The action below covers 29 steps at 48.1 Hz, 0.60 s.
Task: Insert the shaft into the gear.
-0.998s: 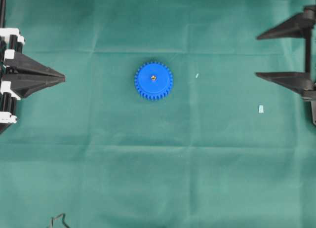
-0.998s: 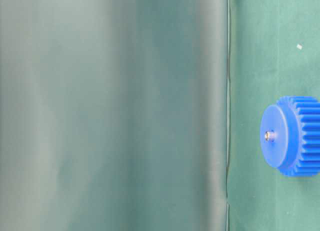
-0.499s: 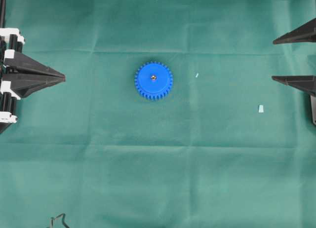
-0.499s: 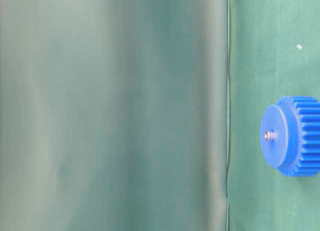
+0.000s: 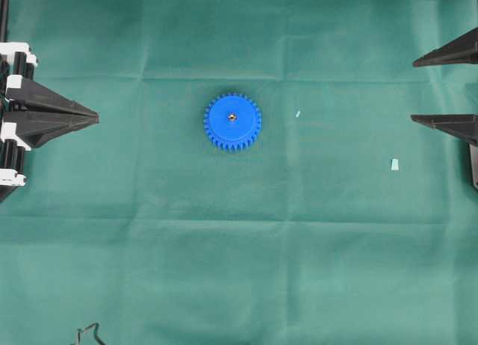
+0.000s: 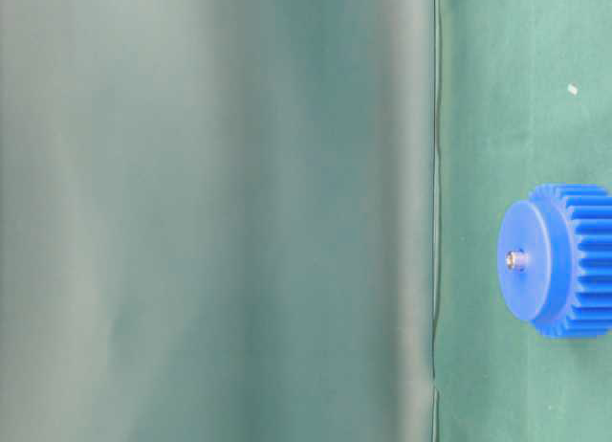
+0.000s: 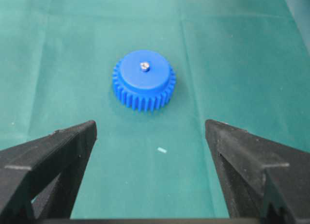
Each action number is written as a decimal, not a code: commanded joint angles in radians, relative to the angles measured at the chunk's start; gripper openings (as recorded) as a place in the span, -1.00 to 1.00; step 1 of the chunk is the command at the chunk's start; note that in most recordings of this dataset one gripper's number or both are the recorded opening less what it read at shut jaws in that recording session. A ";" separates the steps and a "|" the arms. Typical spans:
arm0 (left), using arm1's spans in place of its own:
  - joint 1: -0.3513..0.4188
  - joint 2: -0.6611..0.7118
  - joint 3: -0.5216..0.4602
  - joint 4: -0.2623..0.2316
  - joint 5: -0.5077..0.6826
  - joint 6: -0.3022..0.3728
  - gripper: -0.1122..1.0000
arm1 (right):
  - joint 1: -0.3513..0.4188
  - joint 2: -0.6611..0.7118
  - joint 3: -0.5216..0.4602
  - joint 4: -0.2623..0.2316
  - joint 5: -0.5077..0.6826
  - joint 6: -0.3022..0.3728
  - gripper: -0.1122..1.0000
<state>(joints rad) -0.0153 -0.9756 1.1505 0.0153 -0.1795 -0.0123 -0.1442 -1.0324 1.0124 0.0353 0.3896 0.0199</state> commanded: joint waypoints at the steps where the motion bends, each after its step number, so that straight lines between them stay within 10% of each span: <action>1: 0.002 0.005 -0.028 0.003 -0.003 0.002 -0.80 | 0.000 0.006 -0.012 0.000 -0.006 0.002 0.94; 29: 0.002 0.003 -0.028 0.003 0.003 0.002 -0.80 | 0.000 0.012 -0.011 0.000 -0.006 0.000 0.94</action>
